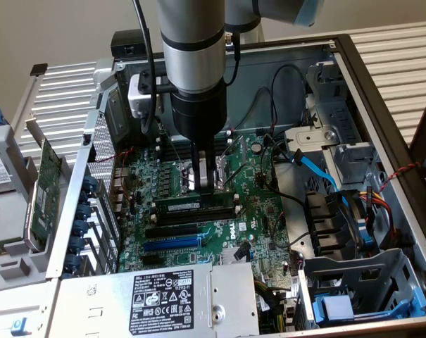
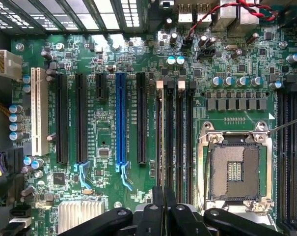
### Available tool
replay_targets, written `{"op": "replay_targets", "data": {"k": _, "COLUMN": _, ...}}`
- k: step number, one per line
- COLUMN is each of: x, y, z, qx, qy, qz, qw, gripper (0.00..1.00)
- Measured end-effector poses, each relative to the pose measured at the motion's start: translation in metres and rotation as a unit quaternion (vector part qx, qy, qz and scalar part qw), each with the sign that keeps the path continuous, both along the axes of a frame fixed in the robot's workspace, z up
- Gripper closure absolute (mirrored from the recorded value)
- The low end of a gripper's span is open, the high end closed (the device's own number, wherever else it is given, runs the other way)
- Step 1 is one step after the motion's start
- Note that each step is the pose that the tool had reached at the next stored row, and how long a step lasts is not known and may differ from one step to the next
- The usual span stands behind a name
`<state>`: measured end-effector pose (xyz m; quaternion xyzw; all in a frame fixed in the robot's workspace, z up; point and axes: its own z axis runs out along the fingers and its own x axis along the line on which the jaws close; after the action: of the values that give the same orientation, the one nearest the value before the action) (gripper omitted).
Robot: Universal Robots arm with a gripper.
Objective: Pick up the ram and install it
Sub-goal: 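Insert the ram into the slot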
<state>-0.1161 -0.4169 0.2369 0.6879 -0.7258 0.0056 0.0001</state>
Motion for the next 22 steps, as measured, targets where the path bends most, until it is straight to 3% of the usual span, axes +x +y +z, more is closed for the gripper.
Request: {"op": "replay_targets", "data": {"k": 22, "x": -0.0005, "y": -0.0005, "z": -0.0052, "qx": 0.0, "qy": 0.0, "qz": 0.0, "qw": 1.0, "gripper": 0.87}}
